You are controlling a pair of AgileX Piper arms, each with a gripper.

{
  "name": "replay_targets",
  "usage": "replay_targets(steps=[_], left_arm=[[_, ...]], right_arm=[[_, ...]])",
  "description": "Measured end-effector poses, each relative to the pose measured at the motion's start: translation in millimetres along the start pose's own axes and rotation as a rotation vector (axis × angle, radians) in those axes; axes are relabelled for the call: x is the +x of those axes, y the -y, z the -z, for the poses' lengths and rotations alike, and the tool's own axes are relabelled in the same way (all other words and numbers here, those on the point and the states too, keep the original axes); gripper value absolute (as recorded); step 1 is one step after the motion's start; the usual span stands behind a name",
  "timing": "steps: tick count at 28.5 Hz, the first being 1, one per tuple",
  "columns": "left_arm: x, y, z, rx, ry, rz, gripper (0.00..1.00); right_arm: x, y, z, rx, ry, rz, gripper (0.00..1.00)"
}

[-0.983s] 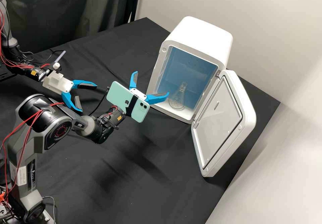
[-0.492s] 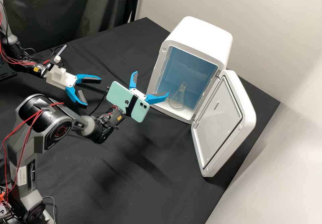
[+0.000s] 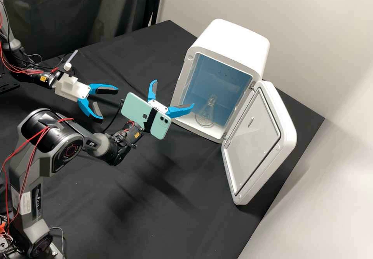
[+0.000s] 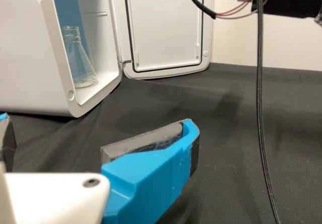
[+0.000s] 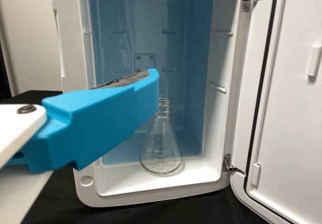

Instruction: Take the flask out of the incubator

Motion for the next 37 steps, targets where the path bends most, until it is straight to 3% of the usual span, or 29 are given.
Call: replay_targets(steps=[9,16,18,22,27,32,37], left_arm=[[-0.7,-3.4,-0.4,0.0,0.001,-0.012,1.0],[0.4,-11.5,0.3,0.006,0.006,-0.039,1.0],[0.1,-12.7,1.0,0.008,0.007,-0.043,1.0],[-0.5,-14.6,1.0,-0.011,0.008,-0.049,1.0],[-0.5,-14.5,0.9,-0.012,0.009,-0.048,1.0],[-0.5,-14.5,1.0,-0.009,0.013,-0.047,1.0],[-0.5,-14.5,1.0,-0.009,0.013,-0.047,1.0]], right_arm=[[0.2,1.3,-0.5,-0.001,0.001,0.004,1.0],[0.9,6.5,-4.4,-0.005,0.012,0.018,1.0],[1.0,7.5,-4.4,-0.019,0.011,0.021,1.0],[1.8,11.9,-4.3,-0.071,-0.009,0.014,1.0],[2.7,20.9,-12.0,-0.108,0.004,0.032,1.0],[7.1,29.2,-20.1,-0.11,0.021,0.052,1.0],[14.2,27.7,-24.0,-0.115,0.015,0.039,1.0]])
